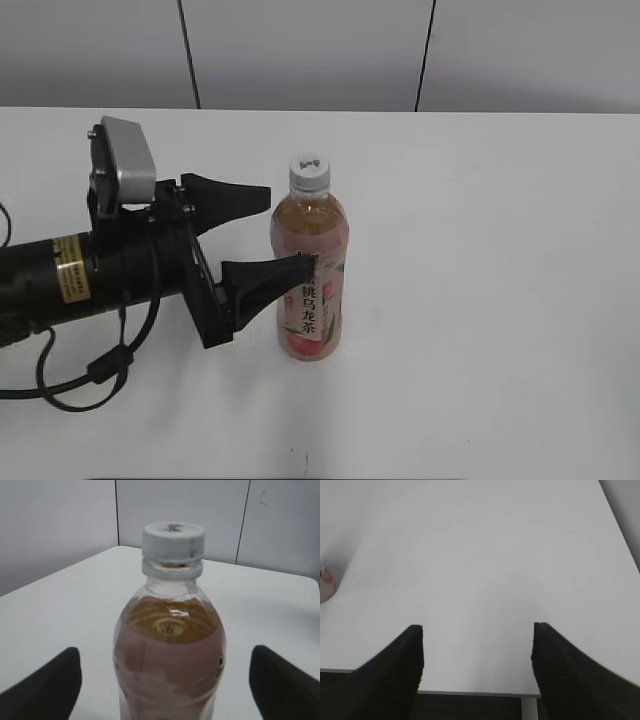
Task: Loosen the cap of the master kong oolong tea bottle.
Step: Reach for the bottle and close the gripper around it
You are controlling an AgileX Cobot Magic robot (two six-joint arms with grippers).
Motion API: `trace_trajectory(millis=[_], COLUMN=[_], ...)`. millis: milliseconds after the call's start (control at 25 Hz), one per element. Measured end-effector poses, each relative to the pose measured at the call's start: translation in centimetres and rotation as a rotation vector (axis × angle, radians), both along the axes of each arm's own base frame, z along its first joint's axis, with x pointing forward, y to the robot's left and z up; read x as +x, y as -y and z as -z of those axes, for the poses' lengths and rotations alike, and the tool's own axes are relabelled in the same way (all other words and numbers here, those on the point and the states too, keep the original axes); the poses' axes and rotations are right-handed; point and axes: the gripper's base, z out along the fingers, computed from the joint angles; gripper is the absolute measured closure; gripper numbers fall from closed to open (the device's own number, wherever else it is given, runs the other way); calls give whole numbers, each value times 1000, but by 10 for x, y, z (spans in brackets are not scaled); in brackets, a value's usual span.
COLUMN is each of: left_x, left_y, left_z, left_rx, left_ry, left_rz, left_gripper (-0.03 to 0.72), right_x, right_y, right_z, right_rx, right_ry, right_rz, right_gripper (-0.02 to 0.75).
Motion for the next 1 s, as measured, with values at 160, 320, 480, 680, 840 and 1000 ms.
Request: trace_trajectory(millis=[160,320,480,680,840,1000], left_x=[8,12,16,23,25,26], left_y=[10,22,35,43,45,45], left_z=[4,11,15,20,19,19], left_rx=[-16,-13,-16,-25,-34,-38], left_ry=[-27,-36,-30,-45,-48,-50], left_rz=[21,51,87,92,81,73], left_gripper=[75,83,87,95,95,95], right_x=[0,0,0,0,0,0], right_y=[0,0,0,0,0,0], right_z=[0,0,0,0,0,0], right_rx=[0,0,0,0,0,0], right_ry=[0,0,0,0,0,0], right_rz=[0,0,0,0,0,0], right_gripper=[225,225,225,225,225,225])
